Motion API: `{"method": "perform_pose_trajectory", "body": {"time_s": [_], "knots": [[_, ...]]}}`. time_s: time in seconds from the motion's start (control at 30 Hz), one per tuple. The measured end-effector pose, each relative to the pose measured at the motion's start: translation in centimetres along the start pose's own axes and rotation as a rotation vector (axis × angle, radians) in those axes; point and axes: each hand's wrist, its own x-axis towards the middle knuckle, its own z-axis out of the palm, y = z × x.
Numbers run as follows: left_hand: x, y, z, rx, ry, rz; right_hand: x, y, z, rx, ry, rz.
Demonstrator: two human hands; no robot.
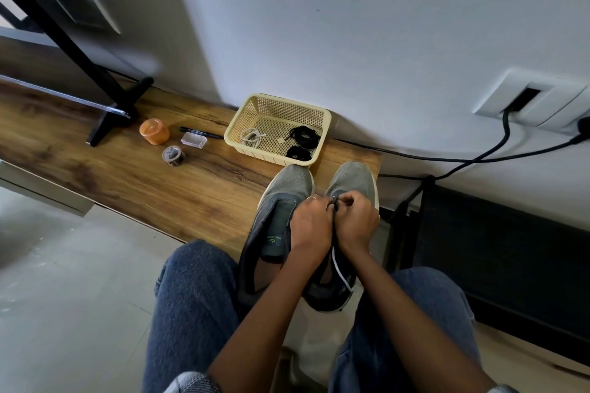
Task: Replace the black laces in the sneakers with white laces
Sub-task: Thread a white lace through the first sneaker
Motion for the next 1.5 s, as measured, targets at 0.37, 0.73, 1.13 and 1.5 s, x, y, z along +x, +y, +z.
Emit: {"method": "perform_pose_trajectory", "body": {"time_s": [0.37, 0.73, 1.13, 1.5], "knots": [[0.2, 0.3, -0.9, -0.078, -0.088, -0.047, -0.5, -0.4, -1.1, 0.158, -0.051, 0.025], [2.9, -0.2, -1.1, -0.104, -0.043, -0.018, -3.4, -1.7, -4.8, -0.023, -0.176, -0.175], [2.9, -0.4, -2.2, -0.636, 0.028, -0.269, -8.4, 0.1, -4.5, -0.301, -0.349, -0.12], [3.3, -2.5, -10.0, -1.25, 0.521, -0.459, -9.3, -0.1, -4.4, -0.355, -0.287, -0.119]]}}
